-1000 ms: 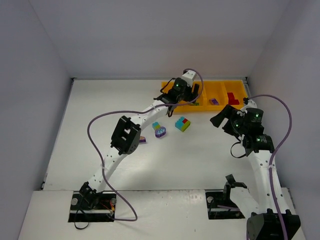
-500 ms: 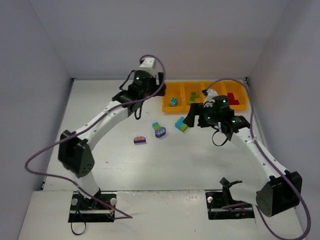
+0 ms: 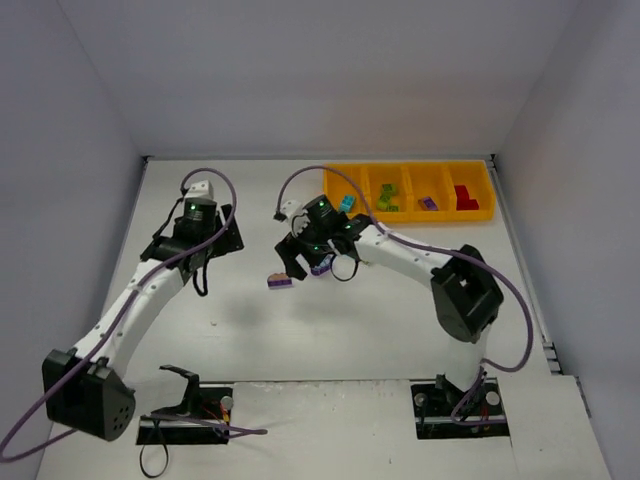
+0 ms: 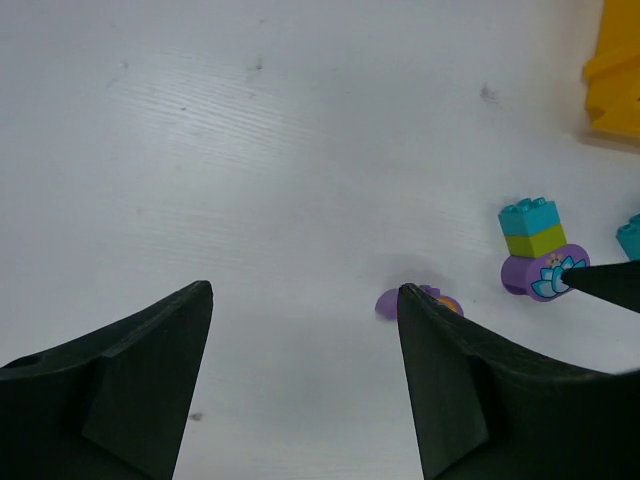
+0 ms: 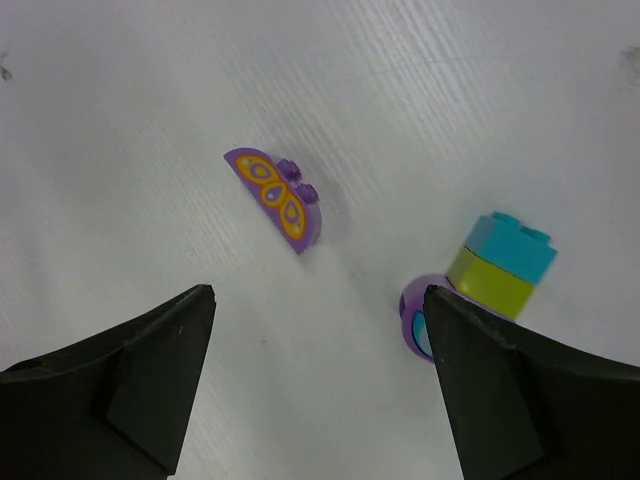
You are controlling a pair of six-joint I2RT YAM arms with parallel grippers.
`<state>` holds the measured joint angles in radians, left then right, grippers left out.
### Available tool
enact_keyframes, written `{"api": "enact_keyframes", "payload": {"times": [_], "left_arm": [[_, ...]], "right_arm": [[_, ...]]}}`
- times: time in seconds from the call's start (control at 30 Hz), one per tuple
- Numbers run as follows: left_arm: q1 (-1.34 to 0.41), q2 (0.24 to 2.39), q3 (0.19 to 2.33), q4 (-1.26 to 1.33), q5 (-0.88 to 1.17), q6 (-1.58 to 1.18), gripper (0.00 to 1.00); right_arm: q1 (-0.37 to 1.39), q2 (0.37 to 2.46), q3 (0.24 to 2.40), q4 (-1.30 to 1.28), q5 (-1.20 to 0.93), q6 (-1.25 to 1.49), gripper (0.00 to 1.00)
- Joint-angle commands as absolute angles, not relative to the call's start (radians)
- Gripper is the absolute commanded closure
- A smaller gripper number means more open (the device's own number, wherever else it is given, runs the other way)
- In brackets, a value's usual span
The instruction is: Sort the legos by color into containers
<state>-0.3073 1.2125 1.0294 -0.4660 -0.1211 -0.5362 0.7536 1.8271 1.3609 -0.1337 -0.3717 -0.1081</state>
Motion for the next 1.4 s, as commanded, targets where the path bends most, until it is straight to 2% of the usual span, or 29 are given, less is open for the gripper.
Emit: {"api": "enact_keyframes", "payload": {"times": [0.0,0.2,0.3,0.4,0.43,0.5,0.53,0.57,0.77,0.97,1.13,1.37], "left_arm": [[-0.255,1.062,1.025,-0.543,-0.147,-0.557,0.32],[-0.222,0.936,0.980,-0.647,-0.153,-0.546,0.32],[-0.222,0.899,0.962,-0.672,-0.164,-0.549,0.32],[-0.221,0.844,0.943,-0.686,-0.166,-0.552,0.32],[-0.221,0.839,0.939,-0.686,-0.163,-0.554,0.32],[-0.221,0.833,0.930,-0.684,-0.156,-0.557,0.32],[-0.221,0.834,0.928,-0.684,-0.153,-0.558,0.32],[-0.221,0.838,0.930,-0.683,-0.149,-0.557,0.32],[-0.221,0.861,0.933,-0.615,-0.092,-0.523,0.32],[-0.229,0.905,0.943,-0.549,0.000,-0.474,0.32],[-0.261,0.943,0.950,-0.515,0.057,-0.486,0.32],[-0.388,0.994,0.957,-0.486,0.018,-0.502,0.32]], "right_arm": [[0.810,1.896,1.472,-0.107,-0.365,-0.193,0.18],[0.879,2.068,1.583,-0.109,-0.315,-0.232,0.18],[0.896,2.118,1.603,-0.107,-0.290,-0.233,0.23],[0.903,2.146,1.595,-0.107,-0.250,-0.221,0.42],[0.905,2.148,1.591,-0.104,-0.238,-0.215,0.56],[0.904,2.132,1.572,-0.098,-0.204,-0.207,0.72],[0.902,2.120,1.565,-0.091,-0.190,-0.199,0.91],[0.897,2.106,1.551,-0.075,-0.178,-0.193,0.99],[0.790,1.913,1.534,-0.009,-0.137,-0.095,1.00],[0.508,1.763,1.532,0.038,0.032,0.000,1.00],[0.269,1.764,1.566,0.034,0.089,0.046,1.00],[0.057,1.897,1.666,0.017,0.023,0.078,0.98]]}}
